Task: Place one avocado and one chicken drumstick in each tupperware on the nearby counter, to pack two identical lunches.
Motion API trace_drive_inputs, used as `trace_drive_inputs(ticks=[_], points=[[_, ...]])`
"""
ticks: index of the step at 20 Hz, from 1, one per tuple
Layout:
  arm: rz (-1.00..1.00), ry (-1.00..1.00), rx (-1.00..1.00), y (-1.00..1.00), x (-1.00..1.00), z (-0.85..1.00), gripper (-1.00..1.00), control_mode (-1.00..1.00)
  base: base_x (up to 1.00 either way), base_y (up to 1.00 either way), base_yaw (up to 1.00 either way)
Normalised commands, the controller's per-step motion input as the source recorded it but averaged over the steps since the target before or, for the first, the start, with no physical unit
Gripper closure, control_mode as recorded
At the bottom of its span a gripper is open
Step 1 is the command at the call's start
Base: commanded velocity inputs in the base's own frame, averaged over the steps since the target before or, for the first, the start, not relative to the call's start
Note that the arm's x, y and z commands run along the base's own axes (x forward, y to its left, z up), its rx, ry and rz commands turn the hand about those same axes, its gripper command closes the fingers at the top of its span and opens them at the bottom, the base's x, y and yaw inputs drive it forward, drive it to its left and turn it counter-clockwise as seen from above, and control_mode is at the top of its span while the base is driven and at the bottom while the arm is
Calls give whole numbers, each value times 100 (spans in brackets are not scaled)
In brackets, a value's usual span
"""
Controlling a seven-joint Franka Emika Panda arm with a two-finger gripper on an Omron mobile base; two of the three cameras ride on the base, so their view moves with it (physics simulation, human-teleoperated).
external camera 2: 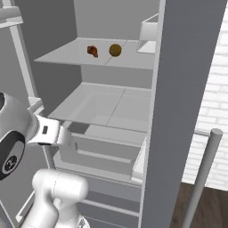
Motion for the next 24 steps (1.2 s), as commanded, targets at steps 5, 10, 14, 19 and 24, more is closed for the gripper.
trace_drive_inputs(ticks=[5,10,14,19,24], points=[[-9,-28,0,2,34,73,-100,-100,0,0,0],[-11,-30,2,-3,25,57,-100,-100,0,0,0],[-15,-29,2,-23,22,57,-100,-100,0,0,0],[-14,-21,1,-10,40,54,-100,-100,0,0,0],[-3,-3,0,-5,68,73,-100,-100,0,0,0]])
